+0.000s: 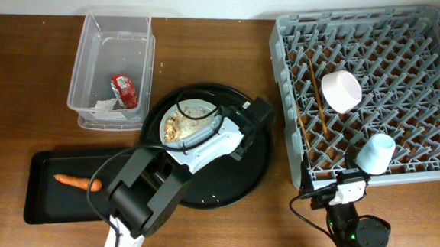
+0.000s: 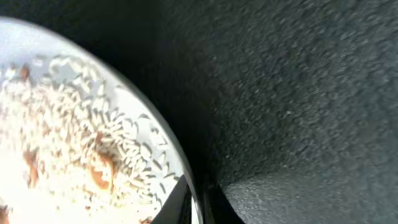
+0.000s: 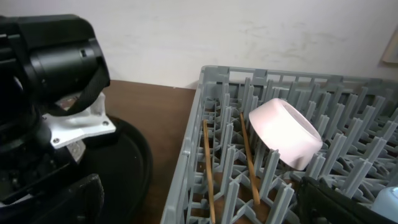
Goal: Sort waste into correct bins and load items into the dishwasher rack
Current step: 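Grasp the rim of the white plate with the left gripper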
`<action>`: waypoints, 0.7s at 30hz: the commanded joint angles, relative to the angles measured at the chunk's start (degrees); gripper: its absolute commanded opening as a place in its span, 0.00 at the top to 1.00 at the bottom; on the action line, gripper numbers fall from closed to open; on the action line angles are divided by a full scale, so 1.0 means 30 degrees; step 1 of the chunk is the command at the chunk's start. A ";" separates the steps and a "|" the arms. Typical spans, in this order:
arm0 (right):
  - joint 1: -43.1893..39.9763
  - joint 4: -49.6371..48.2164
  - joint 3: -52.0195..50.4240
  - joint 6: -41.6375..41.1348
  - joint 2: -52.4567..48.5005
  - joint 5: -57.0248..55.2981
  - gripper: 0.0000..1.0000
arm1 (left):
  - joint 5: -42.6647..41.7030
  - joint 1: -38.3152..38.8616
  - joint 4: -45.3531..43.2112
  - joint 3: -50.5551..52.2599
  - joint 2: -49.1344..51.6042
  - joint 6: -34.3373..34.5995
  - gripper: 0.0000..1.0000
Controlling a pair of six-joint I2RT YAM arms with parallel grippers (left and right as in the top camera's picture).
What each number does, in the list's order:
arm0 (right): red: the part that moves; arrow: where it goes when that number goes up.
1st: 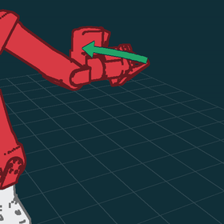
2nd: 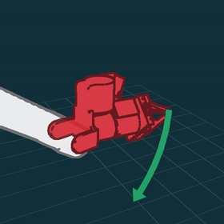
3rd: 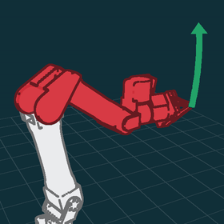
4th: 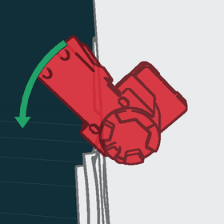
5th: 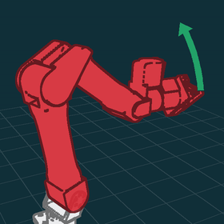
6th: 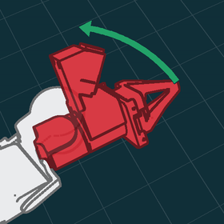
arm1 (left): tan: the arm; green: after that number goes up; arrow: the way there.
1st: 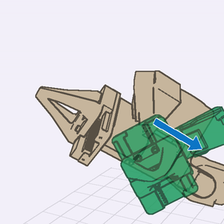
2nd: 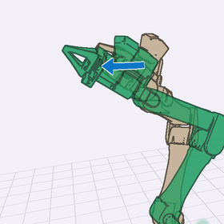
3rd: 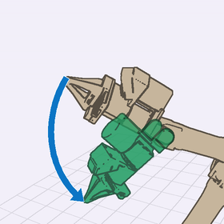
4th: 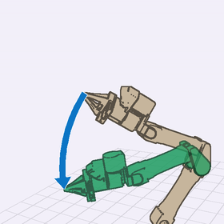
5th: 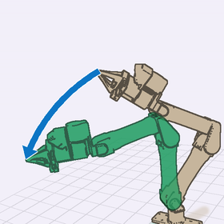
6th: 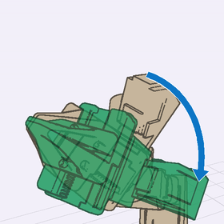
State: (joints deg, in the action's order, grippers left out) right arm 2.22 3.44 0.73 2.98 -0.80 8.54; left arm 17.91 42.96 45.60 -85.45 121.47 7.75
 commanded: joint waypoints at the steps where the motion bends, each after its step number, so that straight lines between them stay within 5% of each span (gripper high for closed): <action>1: -0.0124 0.0051 -0.0138 -0.0146 0.0146 0.0168 0.02 | 0.0175 0.0022 -0.0022 0.0663 0.0146 -0.0408 1.00; 11: -0.0124 0.0051 -0.0138 -0.0146 0.0146 0.0168 0.02 | 0.0466 0.0022 0.8123 -0.9245 0.0146 0.1479 1.00; 21: -0.0124 0.0051 -0.0138 -0.0146 0.0146 0.0168 0.02 | 0.2608 0.0022 1.3551 -0.9573 -0.0124 0.4546 1.00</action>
State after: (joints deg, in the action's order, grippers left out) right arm 2.22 3.44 0.73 2.98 -0.80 8.54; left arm 20.99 43.00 82.74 -113.14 122.41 15.99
